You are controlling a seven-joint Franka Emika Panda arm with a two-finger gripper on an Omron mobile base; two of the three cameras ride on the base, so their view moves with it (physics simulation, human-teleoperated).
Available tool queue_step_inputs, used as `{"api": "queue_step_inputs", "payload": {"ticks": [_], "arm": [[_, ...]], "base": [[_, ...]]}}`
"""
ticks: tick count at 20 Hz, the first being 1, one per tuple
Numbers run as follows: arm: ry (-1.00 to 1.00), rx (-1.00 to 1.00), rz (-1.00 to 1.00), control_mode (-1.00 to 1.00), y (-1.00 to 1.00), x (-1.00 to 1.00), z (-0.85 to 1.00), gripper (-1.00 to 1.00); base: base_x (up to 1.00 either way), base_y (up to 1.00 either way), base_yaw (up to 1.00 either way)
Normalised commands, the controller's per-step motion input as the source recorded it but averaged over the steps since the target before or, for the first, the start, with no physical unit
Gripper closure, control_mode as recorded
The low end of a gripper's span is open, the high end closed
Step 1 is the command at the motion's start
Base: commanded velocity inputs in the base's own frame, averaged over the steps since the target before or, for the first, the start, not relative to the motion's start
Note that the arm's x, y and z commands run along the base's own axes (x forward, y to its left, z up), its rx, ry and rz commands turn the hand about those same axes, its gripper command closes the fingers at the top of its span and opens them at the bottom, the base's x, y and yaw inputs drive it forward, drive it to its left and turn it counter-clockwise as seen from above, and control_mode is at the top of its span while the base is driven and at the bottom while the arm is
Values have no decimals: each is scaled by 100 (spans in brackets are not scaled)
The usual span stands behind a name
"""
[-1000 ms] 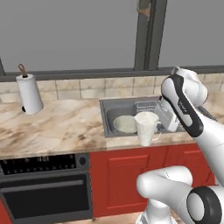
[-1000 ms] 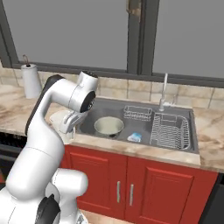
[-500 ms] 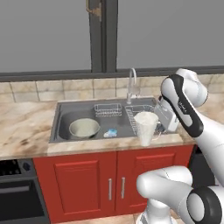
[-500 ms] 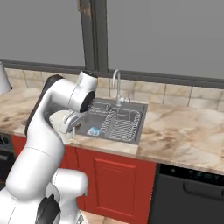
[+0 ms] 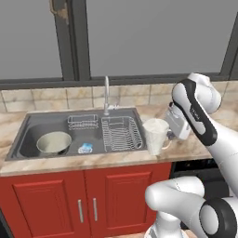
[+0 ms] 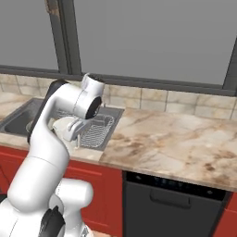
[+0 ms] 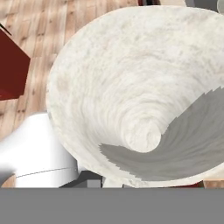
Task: Pick the jug and bowl and place them in the sink. Then turn on the water.
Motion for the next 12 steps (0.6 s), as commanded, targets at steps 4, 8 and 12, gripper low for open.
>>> {"api": "queue_step_inputs", "payload": {"ticks": [4, 8, 12], "arm": [[0, 0, 0, 100, 0, 0, 0, 100], [0, 0, 0, 100, 0, 0, 0, 100], [0, 0, 0, 100, 0, 0, 0, 100]], "base": [[41, -4, -13], [49, 10, -24], [42, 2, -20]]}}
